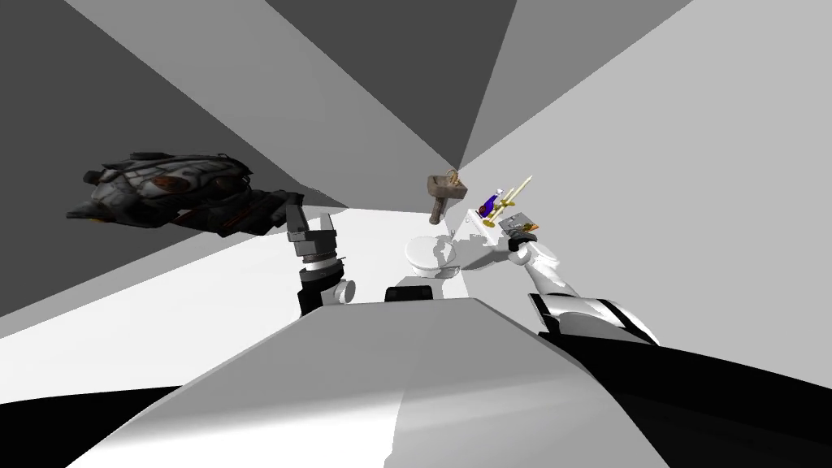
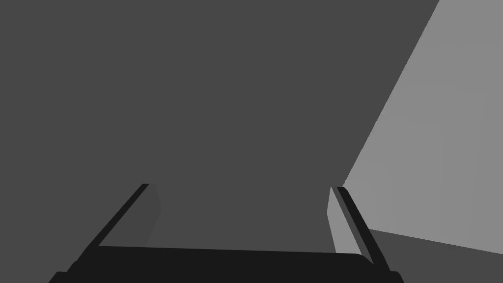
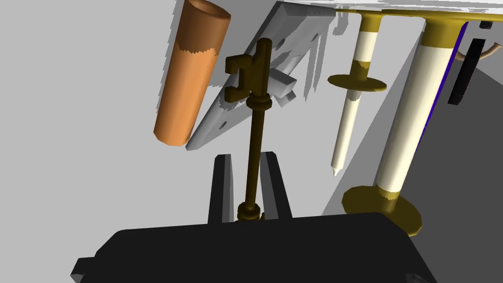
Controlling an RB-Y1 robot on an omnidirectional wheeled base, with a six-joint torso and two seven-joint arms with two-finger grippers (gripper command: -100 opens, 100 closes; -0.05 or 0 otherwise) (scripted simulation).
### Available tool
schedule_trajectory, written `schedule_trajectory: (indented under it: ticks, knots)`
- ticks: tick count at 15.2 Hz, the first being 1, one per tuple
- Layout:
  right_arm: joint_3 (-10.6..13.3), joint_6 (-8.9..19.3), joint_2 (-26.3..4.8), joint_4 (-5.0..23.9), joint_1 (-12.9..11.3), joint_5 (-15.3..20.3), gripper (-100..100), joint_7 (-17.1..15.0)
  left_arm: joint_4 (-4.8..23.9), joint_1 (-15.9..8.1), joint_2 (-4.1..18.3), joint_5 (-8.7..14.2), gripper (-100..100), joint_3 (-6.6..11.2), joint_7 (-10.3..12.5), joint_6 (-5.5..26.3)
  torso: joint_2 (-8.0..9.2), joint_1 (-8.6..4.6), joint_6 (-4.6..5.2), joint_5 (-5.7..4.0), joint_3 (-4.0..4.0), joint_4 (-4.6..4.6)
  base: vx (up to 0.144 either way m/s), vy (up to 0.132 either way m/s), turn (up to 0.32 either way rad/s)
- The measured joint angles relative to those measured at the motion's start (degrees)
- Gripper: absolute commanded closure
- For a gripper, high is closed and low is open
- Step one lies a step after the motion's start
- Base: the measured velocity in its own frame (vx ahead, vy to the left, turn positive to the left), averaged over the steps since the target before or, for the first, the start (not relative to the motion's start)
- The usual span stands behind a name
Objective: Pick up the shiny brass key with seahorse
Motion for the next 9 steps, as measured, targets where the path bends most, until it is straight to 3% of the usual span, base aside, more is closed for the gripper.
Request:
schedule_trajectory:
  ticks: [2,7,9]
  knots:
    - [-2.5,-1.7,0.0,2.4,-0.3,0.5,100,1.0,0.0,0.0,0.0,0.0,0,0.00,0.0,0.0,0.01,-0.06,0.03,0.01,0.01,0.01,-0.054,0.042,0.147]
    - [-8.0,-4.3,0.7,4.9,0.8,1.7,100,2.8,0.0,0.0,0.0,0.0,0,0.00,0.0,0.0,-0.03,-0.12,0.04,-0.03,-0.02,-0.01,-0.041,0.039,0.123]
    - [-11.0,-6.5,1.1,8.1,0.0,3.5,100,3.5,0.0,0.0,0.0,0.0,0,0.00,0.0,0.0,-0.04,-0.09,0.01,-0.03,-0.03,-0.02,-0.036,0.036,0.101]
